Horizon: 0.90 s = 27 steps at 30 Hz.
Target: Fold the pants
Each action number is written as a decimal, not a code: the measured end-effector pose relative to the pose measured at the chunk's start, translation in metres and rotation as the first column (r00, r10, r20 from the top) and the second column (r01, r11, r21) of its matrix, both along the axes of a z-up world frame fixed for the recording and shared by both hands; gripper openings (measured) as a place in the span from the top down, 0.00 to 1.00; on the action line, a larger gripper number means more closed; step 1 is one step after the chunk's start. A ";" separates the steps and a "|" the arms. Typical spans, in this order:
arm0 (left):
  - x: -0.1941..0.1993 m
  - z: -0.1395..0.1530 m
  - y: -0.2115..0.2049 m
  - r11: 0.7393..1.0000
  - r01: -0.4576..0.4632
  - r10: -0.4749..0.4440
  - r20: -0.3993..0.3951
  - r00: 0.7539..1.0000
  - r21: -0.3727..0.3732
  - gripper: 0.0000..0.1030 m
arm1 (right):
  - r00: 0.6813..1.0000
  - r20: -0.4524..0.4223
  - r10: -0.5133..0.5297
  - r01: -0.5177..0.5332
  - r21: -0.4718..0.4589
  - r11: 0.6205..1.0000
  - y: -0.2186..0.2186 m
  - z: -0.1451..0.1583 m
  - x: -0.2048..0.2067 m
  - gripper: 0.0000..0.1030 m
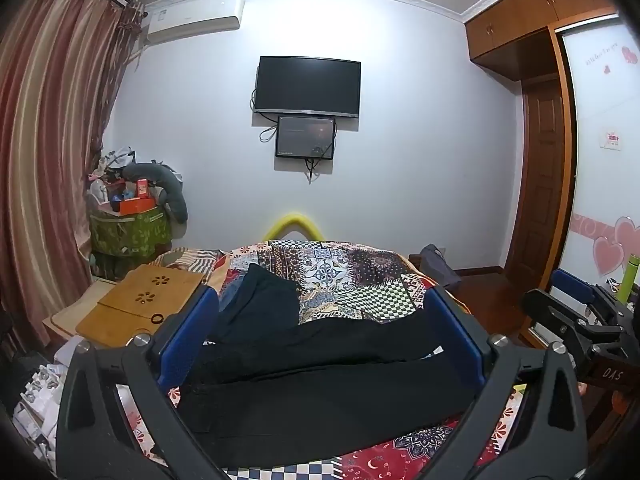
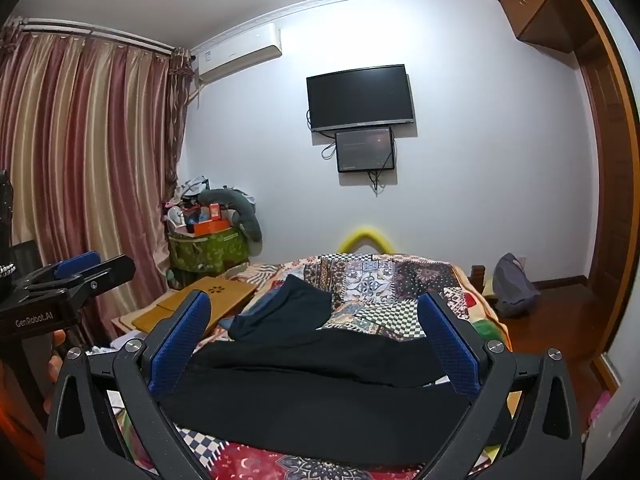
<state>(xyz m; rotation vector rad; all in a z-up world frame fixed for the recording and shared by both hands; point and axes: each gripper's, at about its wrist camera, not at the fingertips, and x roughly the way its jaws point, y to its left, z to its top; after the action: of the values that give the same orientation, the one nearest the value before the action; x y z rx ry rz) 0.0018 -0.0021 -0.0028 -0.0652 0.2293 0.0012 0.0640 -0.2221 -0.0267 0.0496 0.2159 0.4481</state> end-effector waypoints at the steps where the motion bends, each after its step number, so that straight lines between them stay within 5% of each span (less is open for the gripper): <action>1: 0.000 0.000 0.000 1.000 0.001 -0.001 0.000 1.000 -0.001 0.00 | 1.000 0.000 -0.001 0.001 0.000 1.000 0.000 0.000 0.000 0.00; 27: 0.002 0.000 -0.001 1.000 0.004 -0.004 -0.006 1.000 -0.001 0.00 | 1.000 0.004 -0.005 0.005 -0.001 1.000 -0.001 0.000 -0.003 0.00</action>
<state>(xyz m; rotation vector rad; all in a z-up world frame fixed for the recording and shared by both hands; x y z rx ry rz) 0.0037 -0.0027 -0.0025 -0.0659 0.2350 -0.0027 0.0607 -0.2228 -0.0270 0.0483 0.2121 0.4428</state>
